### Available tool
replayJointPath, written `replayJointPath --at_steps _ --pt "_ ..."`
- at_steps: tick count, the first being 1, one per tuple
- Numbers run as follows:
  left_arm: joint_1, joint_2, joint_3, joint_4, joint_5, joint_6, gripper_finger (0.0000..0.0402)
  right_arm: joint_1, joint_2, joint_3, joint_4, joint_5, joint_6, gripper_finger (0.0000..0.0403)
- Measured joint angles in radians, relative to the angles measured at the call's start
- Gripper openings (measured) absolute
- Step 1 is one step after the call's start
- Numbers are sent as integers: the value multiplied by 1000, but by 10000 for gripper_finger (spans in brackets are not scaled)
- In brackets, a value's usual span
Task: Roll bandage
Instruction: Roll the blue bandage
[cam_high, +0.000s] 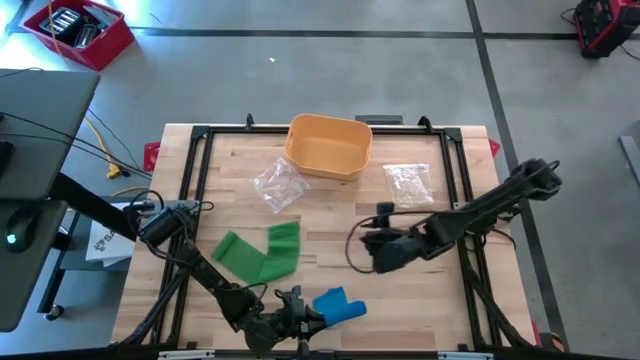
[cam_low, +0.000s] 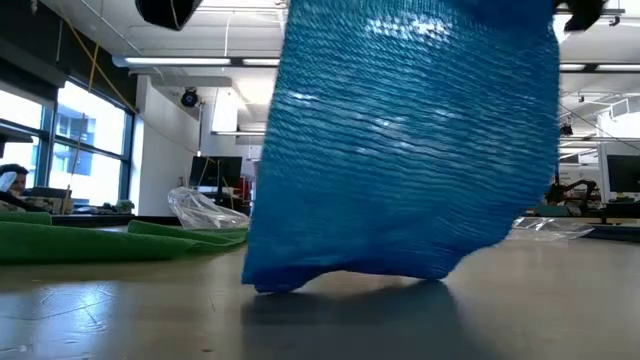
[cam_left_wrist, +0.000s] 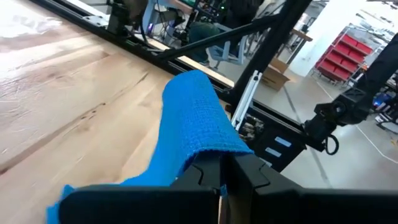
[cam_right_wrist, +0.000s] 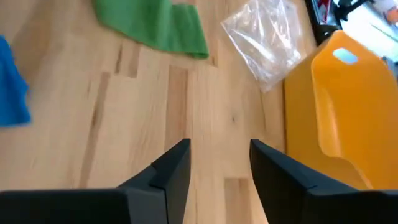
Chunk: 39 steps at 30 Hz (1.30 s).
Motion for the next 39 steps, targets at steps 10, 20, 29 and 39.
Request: replayJointPath --at_steps 10,20,29,39 --pt "9 0 0 64 -2 47 1 266 -217 -195 -2 -122 19 154" --pt "7 0 0 70 -5 58 1 543 -73 -571 1244 127 60 153" --pt "7 0 0 91 -14 57 1 512 200 -477 1433 136 10 153" --pt "22 0 0 92 -19 57 1 482 267 -392 1433 152 -49 153"
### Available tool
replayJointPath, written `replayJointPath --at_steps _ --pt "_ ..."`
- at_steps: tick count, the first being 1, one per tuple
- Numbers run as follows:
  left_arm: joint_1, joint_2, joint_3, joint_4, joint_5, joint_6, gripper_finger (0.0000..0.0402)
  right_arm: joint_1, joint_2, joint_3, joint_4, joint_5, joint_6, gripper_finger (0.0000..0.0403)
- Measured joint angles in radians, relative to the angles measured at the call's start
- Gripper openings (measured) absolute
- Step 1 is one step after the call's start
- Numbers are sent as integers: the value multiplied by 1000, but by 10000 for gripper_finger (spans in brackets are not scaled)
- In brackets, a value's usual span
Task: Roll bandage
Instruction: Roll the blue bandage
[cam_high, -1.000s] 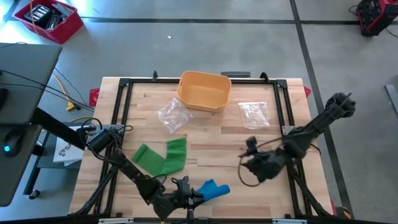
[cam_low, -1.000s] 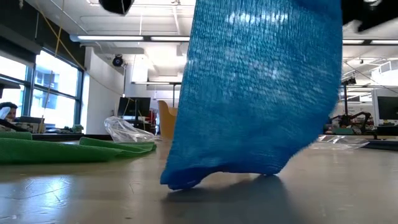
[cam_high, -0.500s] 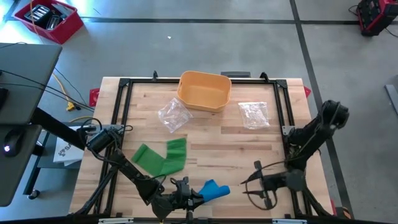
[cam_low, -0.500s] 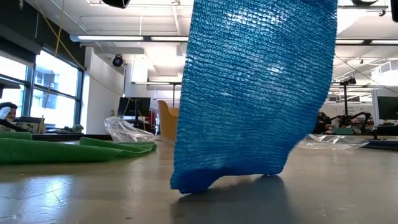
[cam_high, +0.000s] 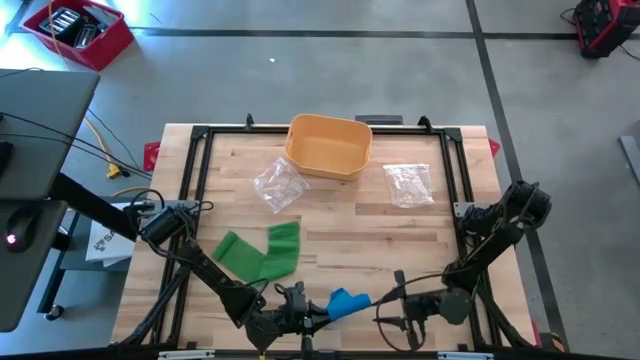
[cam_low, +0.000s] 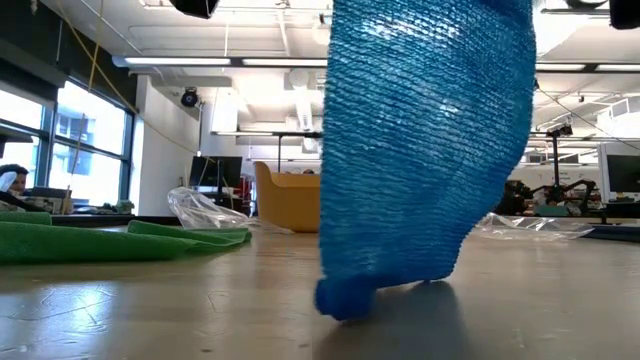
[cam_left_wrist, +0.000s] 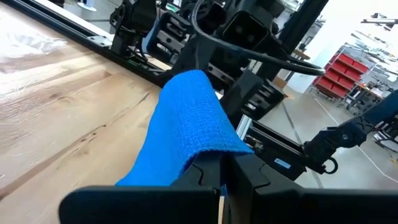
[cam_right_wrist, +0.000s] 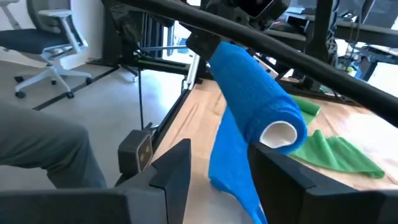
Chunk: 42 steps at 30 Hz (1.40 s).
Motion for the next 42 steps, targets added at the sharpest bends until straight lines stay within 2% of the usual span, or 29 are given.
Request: replayJointPath --at_steps 6,12,19,24,30,37,42 --pt "0 0 0 -1 1 0 1 9 -4 0 -25 63 61 153" --pt "0 0 0 -6 1 8 1 -8 -5 0 -26 49 63 153" --pt "-3 -1 0 -6 5 18 1 -34 -5 -1 3 -56 80 153" --pt "-2 -1 0 -4 4 19 1 -31 -5 -1 20 -58 54 153" --pt "-1 -1 0 -4 1 19 4 6 -6 -1 26 44 37 153" --pt "-1 -1 0 -2 2 19 6 -8 -6 -1 35 -21 47 153" --pt "1 -1 0 -2 1 19 6 -35 -6 -1 41 -21 52 153"
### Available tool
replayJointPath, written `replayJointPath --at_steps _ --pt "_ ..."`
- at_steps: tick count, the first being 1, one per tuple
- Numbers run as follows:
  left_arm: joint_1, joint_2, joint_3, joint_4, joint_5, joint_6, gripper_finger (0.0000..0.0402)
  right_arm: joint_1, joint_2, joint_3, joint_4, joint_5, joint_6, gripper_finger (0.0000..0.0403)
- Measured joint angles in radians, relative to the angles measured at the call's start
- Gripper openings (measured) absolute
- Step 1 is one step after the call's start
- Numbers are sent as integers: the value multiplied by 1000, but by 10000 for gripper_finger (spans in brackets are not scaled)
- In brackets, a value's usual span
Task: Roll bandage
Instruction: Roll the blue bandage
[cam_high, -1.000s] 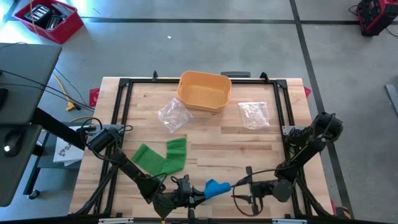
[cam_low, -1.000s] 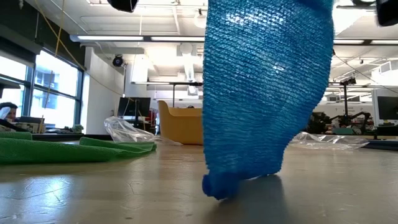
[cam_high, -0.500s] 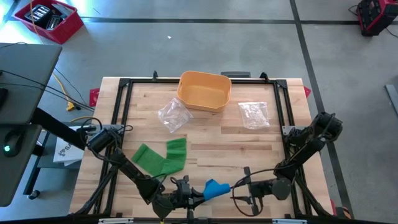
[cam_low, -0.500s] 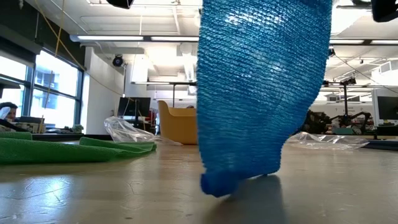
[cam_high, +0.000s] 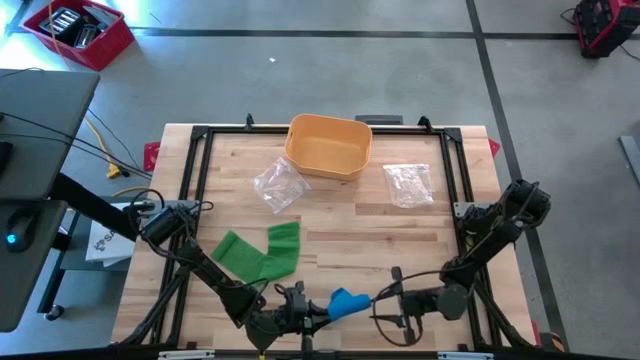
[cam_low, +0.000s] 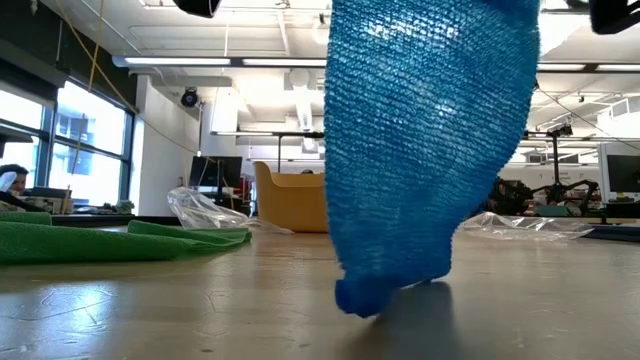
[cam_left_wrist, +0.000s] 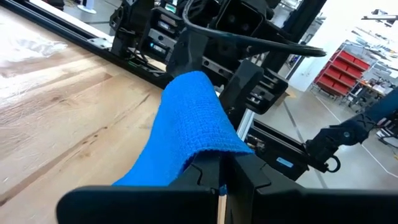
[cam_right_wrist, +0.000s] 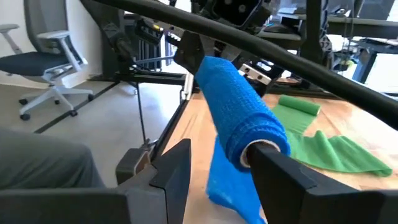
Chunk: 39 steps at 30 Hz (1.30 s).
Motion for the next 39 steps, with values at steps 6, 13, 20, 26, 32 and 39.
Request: replayJointPath --at_steps 6,13,20,26,32,39 --pt "-1 0 0 1 2 0 7 -6 0 0 22 -52 -13 153" --pt "-2 0 0 2 -2 0 7 -41 0 0 59 -101 -9 153" --pt "-3 0 0 1 -23 7 19 -83 0 -1 60 -118 41 95" --pt "0 -1 0 -20 -58 27 80 -81 0 -1 53 -134 34 9" --pt "-23 -65 -9 -210 -115 25 131 -73 -23 1 26 -122 39 6" --pt "-61 -141 -10 -343 -168 33 130 -68 -125 0 -74 -125 8 3"
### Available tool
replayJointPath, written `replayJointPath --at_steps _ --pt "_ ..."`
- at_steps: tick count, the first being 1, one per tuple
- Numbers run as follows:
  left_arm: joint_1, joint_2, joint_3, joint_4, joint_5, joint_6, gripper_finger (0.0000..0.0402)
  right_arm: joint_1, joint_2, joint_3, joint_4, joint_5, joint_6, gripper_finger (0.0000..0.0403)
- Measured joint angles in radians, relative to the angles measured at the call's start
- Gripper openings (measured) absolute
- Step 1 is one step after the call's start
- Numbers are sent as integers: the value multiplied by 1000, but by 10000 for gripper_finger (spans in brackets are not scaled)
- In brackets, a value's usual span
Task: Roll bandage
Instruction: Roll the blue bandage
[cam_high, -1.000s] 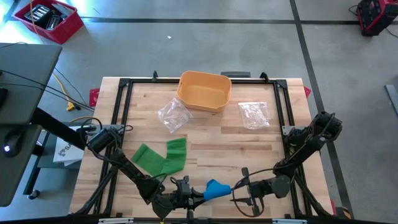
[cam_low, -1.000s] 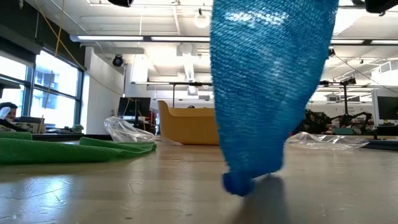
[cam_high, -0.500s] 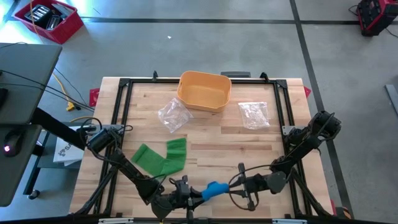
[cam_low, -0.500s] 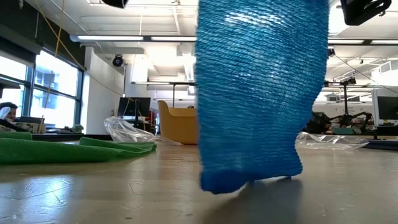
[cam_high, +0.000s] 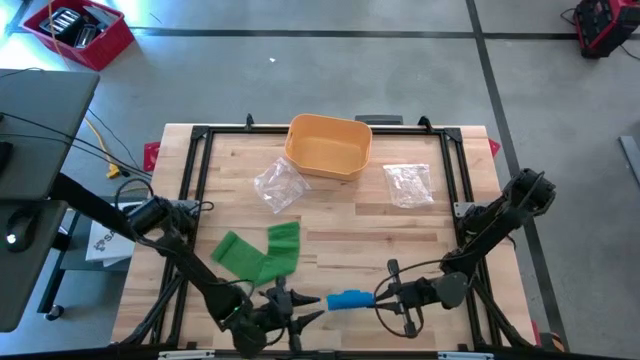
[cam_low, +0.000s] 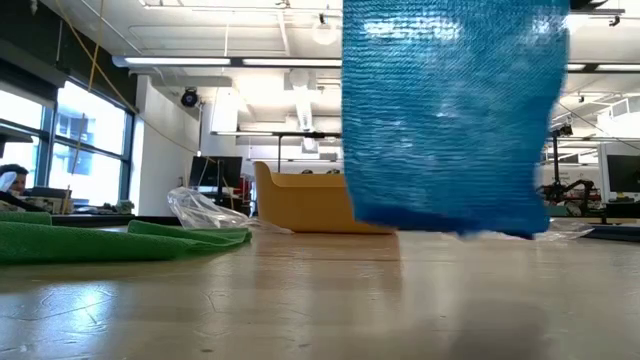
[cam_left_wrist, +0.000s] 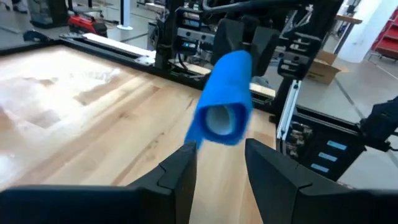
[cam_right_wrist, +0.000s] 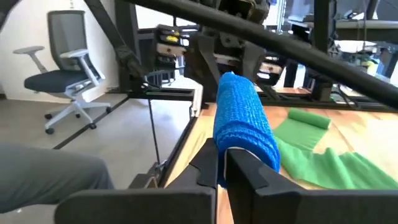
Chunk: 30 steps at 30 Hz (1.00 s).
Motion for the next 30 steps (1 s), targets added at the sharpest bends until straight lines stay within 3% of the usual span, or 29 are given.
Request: replayJointPath --at_steps 4,7,11,18,30 --pt "-22 -15 0 -6 -29 3 129 -1 -69 0 -62 -37 -46 3" --pt "-34 -13 0 59 -45 72 129 -1 -114 -22 -85 -128 -102 2" --pt "-23 28 0 218 -53 241 129 -31 -165 -121 84 -310 -128 1" --pt "17 70 34 399 -34 430 129 -100 -186 -262 382 -454 -93 1" --pt "100 69 144 384 186 588 129 -118 -186 -267 396 -612 -59 1"
